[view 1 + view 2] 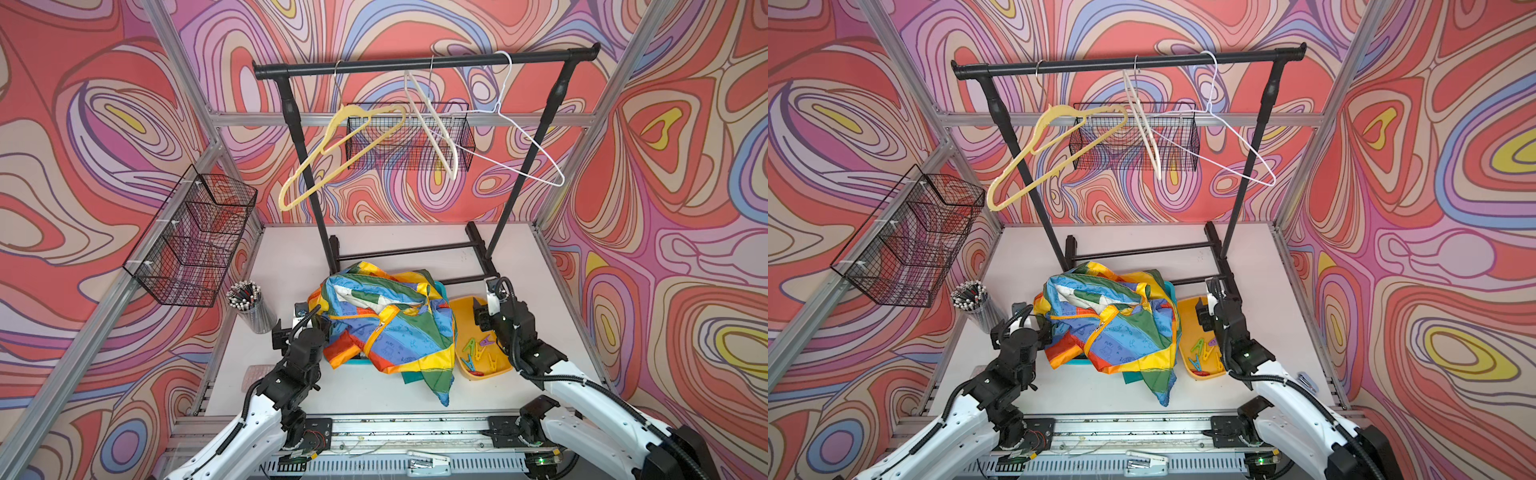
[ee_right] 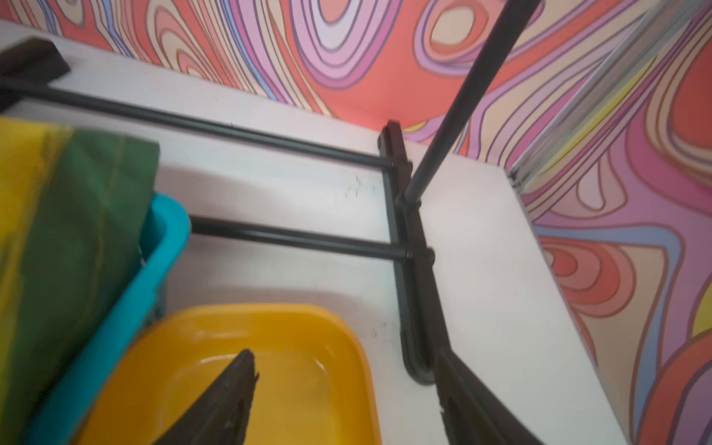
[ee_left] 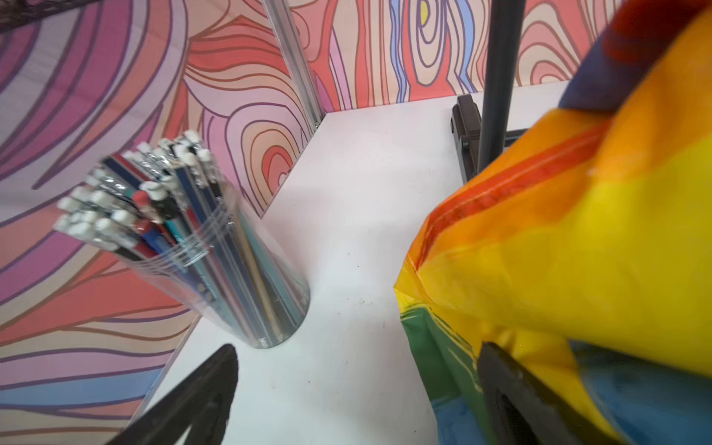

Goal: Remove the clothespins securing jackets to the hanger
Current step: Reset both arms

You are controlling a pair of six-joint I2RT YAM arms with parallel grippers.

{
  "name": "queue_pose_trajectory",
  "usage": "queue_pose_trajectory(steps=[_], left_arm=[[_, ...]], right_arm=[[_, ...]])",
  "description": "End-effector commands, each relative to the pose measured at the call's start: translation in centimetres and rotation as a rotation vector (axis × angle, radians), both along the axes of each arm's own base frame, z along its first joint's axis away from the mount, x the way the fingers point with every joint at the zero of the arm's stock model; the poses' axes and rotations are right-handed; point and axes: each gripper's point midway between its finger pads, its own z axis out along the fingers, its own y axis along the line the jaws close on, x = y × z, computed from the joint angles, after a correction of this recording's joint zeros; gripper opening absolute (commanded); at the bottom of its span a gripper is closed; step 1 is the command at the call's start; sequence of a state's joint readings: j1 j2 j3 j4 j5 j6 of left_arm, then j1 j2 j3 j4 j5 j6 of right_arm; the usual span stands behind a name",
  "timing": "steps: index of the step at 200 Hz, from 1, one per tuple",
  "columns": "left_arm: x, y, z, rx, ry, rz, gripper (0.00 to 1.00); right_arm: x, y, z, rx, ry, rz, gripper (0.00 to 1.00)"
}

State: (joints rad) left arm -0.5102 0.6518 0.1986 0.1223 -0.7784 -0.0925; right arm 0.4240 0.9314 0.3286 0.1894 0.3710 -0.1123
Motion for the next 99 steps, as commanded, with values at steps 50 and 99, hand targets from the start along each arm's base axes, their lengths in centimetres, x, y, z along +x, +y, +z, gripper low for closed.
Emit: queue_pose_trajectory(steps=[50, 99], left_arm=[[6.2, -1.3, 0.5, -0.035, -0.184, -0.141, 1.00], [9.8, -0.4, -3.0, -0.040, -0.160, -0.196, 1.00]], right_arm=[[6.4, -2.7, 0.8, 0.092, -0.294, -0.128, 0.76], [9.3, -5.4, -2.6, 0.134, -0.222, -0.143, 0.77]])
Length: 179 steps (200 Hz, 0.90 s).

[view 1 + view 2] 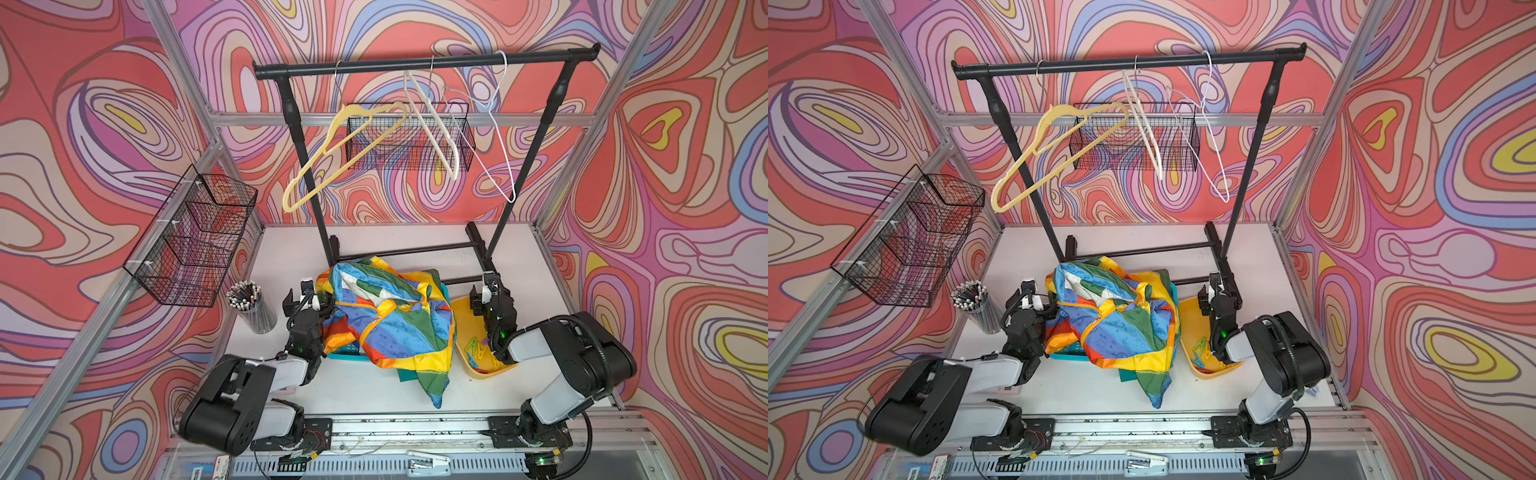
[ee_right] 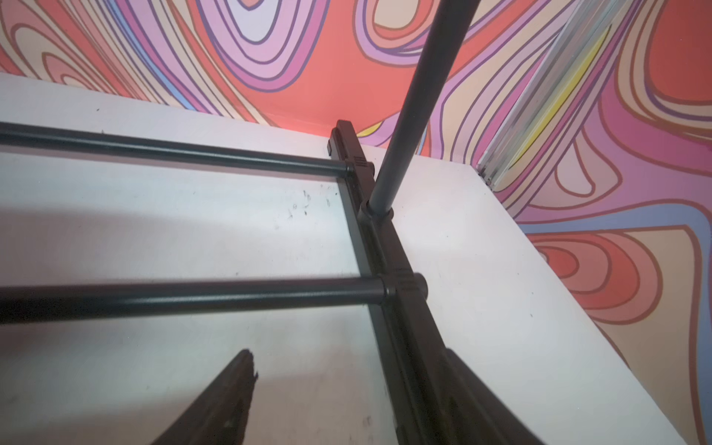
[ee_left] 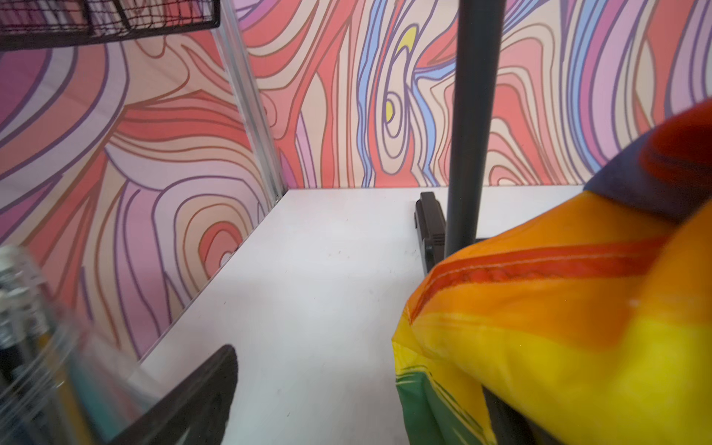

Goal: Remove the clothespins securing jackets to the hanger
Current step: Reset both arms

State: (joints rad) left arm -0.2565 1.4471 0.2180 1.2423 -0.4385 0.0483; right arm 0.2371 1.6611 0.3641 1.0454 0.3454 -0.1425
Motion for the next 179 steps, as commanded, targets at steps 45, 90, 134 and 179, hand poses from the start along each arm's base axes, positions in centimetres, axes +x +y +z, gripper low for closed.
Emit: queue_pose_trajectory(steps=[45, 90, 134, 179], left_arm=[[2.9, 1.2, -5.7, -0.043, 0.261, -0.137, 0.80], [2.9, 1.8, -5.8, -0.053, 0.268, -0.098, 1.00], [2.7, 1.9, -5.7, -0.042, 0.255, -0.079, 1.00], [2.7, 2.0, -5.5, -0.037, 0.246, -0.067, 1.00]], right_arm=[[2.4, -3.1, -0.5, 0.184, 0.010, 0.040, 0.76], [2.6, -3.7, -0.6, 0.193, 0.014, 0.015, 0.77], [2.6, -3.7, -0.6, 0.193, 0.015, 0.013, 0.77], [2.6, -3.7, -0.5, 0.192, 0.012, 0.010, 0.77]])
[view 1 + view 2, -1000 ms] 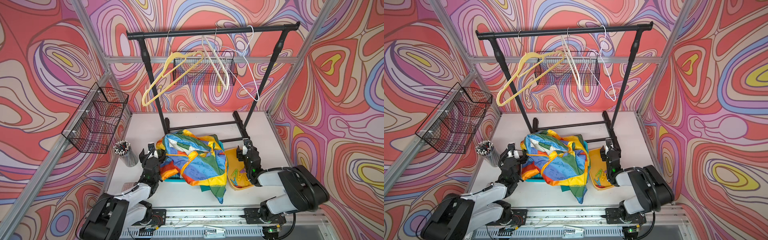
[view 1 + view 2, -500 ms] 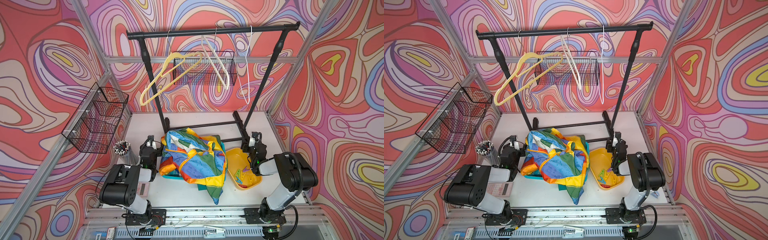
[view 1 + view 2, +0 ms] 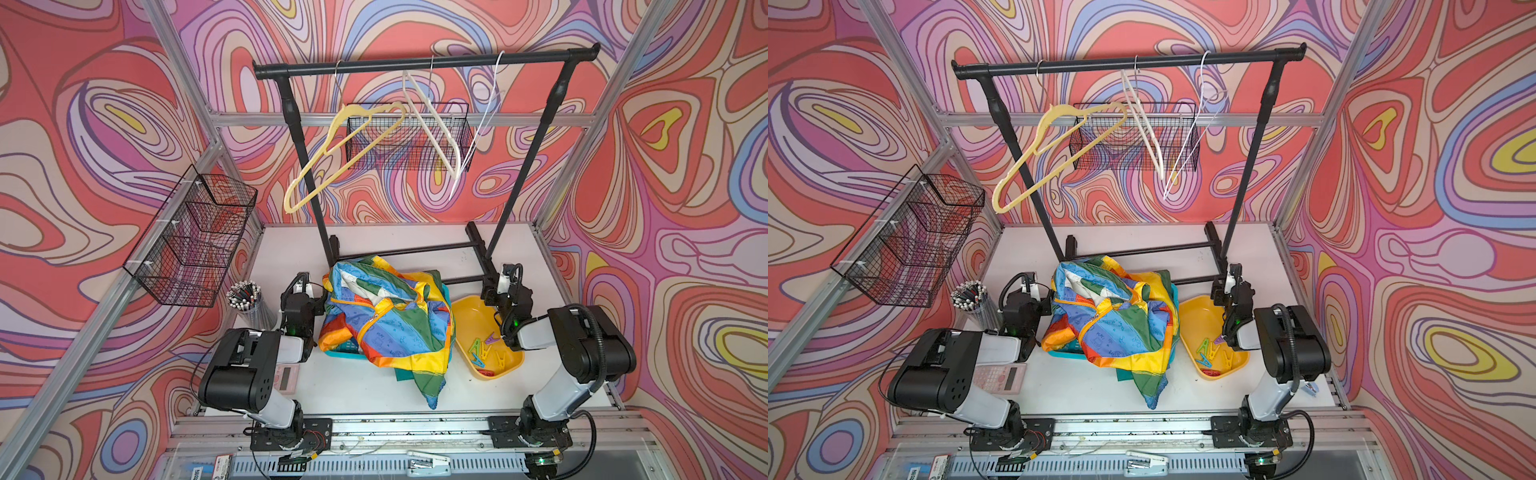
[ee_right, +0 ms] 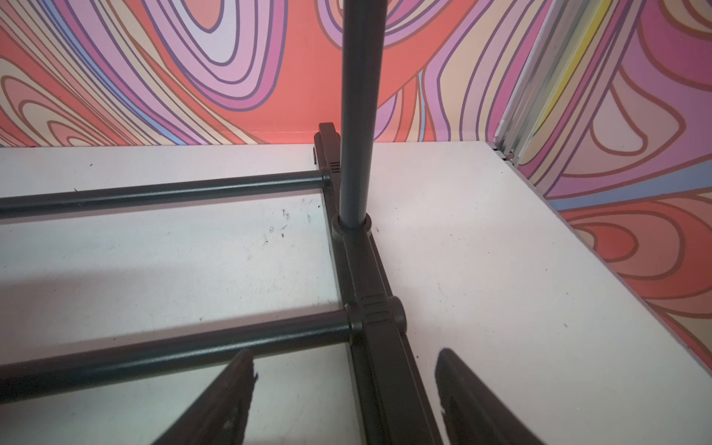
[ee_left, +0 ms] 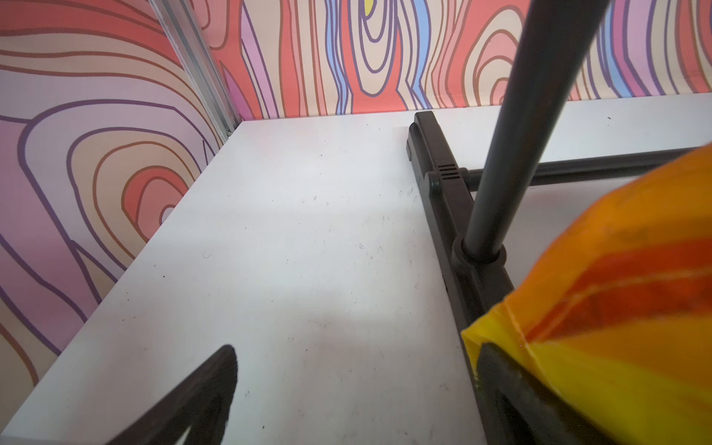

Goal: Remove the clothespins securing jackets to the hanger
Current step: Reset both arms

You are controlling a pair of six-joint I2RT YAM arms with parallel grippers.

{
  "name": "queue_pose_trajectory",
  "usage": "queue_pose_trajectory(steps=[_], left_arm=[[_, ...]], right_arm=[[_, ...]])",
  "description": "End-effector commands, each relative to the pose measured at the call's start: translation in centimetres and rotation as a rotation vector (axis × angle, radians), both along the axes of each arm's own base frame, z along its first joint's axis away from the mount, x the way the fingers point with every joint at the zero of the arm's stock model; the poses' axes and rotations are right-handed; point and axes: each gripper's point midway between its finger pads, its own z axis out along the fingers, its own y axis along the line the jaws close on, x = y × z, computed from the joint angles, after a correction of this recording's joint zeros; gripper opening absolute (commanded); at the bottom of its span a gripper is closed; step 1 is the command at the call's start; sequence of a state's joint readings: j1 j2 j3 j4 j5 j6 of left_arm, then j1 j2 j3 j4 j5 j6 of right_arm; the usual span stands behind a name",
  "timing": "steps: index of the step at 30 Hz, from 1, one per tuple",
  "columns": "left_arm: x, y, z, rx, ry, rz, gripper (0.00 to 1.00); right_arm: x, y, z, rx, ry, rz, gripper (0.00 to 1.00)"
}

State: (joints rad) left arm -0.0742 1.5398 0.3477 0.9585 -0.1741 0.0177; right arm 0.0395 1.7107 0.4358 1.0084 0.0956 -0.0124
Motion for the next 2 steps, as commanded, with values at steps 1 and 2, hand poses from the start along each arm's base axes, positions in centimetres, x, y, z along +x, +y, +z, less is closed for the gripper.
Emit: queue_pose_trajectory(steps=[1, 2], left_arm=[[-0.20, -0.04, -0.27, 0.005, 0.001, 0.005, 1.00], [-0.27, -0.01, -0.29, 0.005, -0.001, 0.006, 1.00]], right_arm=[[0.15, -0.09, -0.12, 0.005, 0.002, 0.000, 0.77], [0.17, -0.11, -0.11, 0.005, 0.001, -0.002, 0.77]])
